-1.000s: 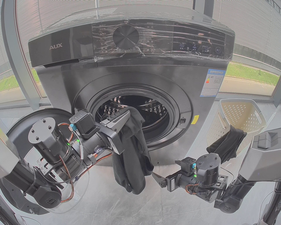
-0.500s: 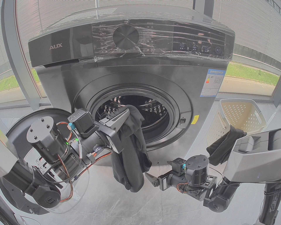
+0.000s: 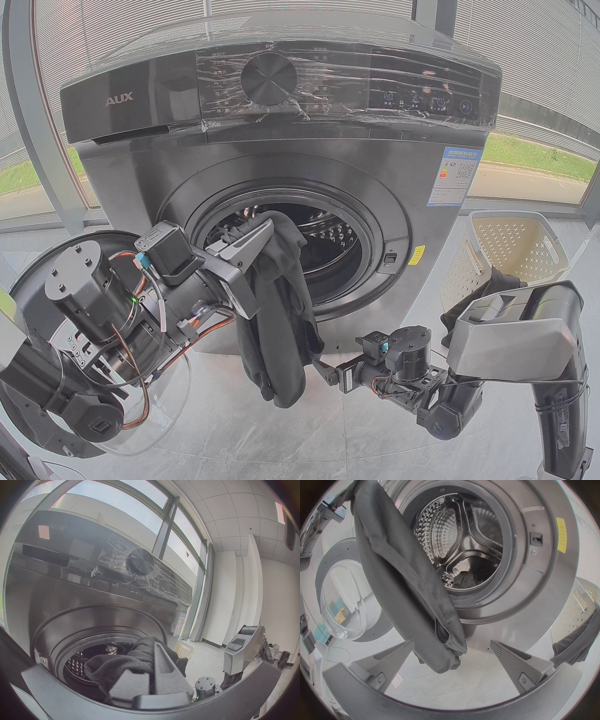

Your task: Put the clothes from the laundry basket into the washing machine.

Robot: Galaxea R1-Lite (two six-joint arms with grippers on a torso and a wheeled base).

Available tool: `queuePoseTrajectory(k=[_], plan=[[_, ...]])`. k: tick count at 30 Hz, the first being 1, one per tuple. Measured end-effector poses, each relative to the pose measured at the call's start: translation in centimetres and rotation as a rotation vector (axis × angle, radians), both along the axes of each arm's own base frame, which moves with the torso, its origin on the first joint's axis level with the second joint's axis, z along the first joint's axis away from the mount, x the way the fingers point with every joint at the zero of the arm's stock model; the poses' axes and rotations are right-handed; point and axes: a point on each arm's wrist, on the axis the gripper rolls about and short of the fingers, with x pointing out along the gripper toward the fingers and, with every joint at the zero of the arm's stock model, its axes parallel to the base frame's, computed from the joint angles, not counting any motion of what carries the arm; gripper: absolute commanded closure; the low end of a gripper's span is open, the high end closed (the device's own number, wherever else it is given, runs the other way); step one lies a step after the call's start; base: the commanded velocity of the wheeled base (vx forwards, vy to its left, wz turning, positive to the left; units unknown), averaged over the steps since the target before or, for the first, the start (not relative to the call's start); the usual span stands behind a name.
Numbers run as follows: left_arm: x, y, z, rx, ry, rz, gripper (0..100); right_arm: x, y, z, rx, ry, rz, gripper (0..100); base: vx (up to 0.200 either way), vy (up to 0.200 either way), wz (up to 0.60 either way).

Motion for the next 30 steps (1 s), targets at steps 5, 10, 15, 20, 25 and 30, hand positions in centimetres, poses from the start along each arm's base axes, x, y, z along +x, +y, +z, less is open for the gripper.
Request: queuePoseTrajectory(k=[5,10,15,20,25,30], plan=[[-0.1,0.0,0.3,-0.006,-0.008,-0.002,100,0.9,0.5,-0.9,0.002,-0.008,-0.002,0,0.0,0.0,0.0],[-0.1,0.1,0.5,-0.011,-0.014,-0.004,100,2.0,1.3,-1.7,0.017,-0.027,-0.005,0,0.0,0.0,0.0],[-0.1,0.1,0.6,-0.014,-0.019,-0.005,100,3.3,1.8,-2.6,0.029,-0.045,-0.016,0,0.0,0.0,0.0],[-0.2,0.1,0.7,-0.015,-0.021,-0.006,100,4.5,2.3,-2.9,0.047,-0.07,-0.025,0,0.0,0.0,0.0],[-0.2,0.0,0.7,-0.017,-0.021,-0.009,100,5.3,2.6,-2.9,0.065,-0.094,-0.03,100,0.0,0.0,0.0],[-0.3,0.0,0.7,-0.017,-0.021,-0.012,100,5.4,2.8,-3.0,0.078,-0.11,-0.028,100,0.0,0.0,0.0]])
